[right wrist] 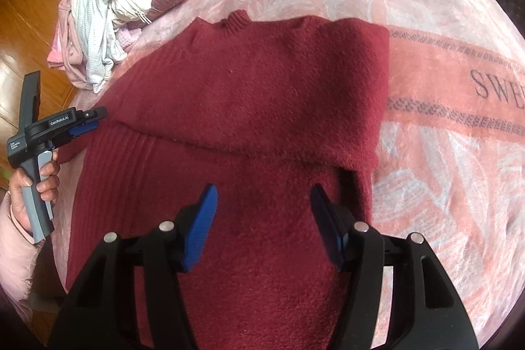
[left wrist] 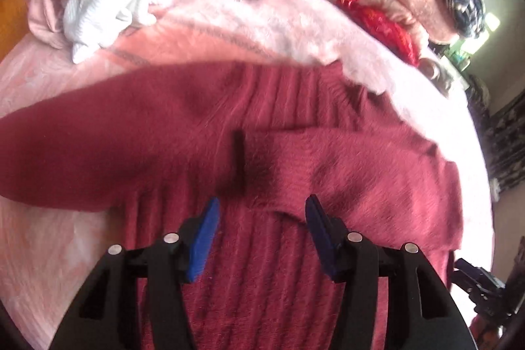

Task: Fold small clothes
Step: 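Move the left tool to the other sleeve cuff and grasp it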

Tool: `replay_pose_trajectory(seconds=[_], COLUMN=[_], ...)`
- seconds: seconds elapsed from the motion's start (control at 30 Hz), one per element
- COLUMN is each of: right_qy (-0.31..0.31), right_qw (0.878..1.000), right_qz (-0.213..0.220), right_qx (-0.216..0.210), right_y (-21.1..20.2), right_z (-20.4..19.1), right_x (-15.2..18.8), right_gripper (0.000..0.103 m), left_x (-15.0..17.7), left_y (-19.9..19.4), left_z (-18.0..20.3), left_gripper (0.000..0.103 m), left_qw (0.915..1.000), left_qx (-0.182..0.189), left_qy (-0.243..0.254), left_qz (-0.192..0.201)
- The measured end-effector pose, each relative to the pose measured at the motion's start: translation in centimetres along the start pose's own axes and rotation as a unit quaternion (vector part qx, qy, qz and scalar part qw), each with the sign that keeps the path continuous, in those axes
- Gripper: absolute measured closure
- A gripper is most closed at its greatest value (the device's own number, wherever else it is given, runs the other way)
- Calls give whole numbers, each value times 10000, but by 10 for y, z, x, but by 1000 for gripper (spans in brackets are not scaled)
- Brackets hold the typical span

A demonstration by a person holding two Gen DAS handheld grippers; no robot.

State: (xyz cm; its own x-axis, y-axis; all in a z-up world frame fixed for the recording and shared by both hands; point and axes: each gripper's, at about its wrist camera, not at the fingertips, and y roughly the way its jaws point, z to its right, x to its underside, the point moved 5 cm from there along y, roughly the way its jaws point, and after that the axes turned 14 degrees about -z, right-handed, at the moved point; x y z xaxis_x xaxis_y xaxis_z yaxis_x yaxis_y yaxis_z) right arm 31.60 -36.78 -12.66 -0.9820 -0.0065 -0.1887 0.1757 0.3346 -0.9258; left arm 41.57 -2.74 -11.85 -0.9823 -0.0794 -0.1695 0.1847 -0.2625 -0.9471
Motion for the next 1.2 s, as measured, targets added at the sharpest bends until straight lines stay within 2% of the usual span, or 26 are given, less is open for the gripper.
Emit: replay_pose_trajectory(seconds=[0.1, 0.17, 0.33, 0.37, 0.57, 0.67, 0.8, 0.87, 0.9, 0.97, 1.03, 1.07, 1.1, 1.2], right_qy=[177, 294, 644, 671, 578, 459, 586, 665, 627, 371, 173, 119, 112, 48], right_qw=[9997, 9995, 9966, 9964, 9971, 9968, 9960, 9965, 9976, 9992, 9996, 9994, 9990, 9976], right_qz=[-70, -149, -501, -526, -463, -460, -483, -324, -194, -137, -227, -320, -427, -661], right_qx=[-119, 18, 62, 5, 191, 457, 480, 386, 240, 60, 91, 57, -11, -195], right_y=[5, 13, 38, 42, 48, 51, 47, 34, 26, 18, 20, 25, 31, 48], right_z=[1, 7, 29, 33, 31, 28, 27, 23, 16, -3, -18, -24, -28, -42], right_x=[-23, -36, -50, -49, -49, -48, -49, -45, -39, -25, -13, -7, -1, 11], right_gripper=[44, 44, 46, 46, 46, 45, 43, 44, 45, 45, 45, 45, 45, 45], left_x=[-7, -12, -19, -19, -15, -14, -13, -12, -10, -4, 1, 4, 7, 19], left_y=[1, 13, 57, 61, 62, 61, 61, 52, 46, 32, 18, 13, 9, -1], left_z=[16, 24, 22, 20, 27, 30, 29, 23, 18, 3, -16, -27, -43, -88], left_gripper=[48, 48, 51, 57, 57, 56, 49, 48, 44, 31, 30, 24, 14, 12], left_qw=[9992, 9989, 9980, 9981, 9967, 9965, 9970, 9982, 9986, 9990, 9993, 9991, 9986, 9973], left_qx=[401, 429, 127, -26, -261, -331, -226, -157, -128, -78, -151, -240, -372, -470], left_qy=[32, 132, 129, 233, 560, 587, 547, 343, 222, 87, 115, 141, 72, -272], left_qz=[-12, -160, -599, -575, -519, -491, -494, -467, -458, -427, -336, -335, -367, -485])
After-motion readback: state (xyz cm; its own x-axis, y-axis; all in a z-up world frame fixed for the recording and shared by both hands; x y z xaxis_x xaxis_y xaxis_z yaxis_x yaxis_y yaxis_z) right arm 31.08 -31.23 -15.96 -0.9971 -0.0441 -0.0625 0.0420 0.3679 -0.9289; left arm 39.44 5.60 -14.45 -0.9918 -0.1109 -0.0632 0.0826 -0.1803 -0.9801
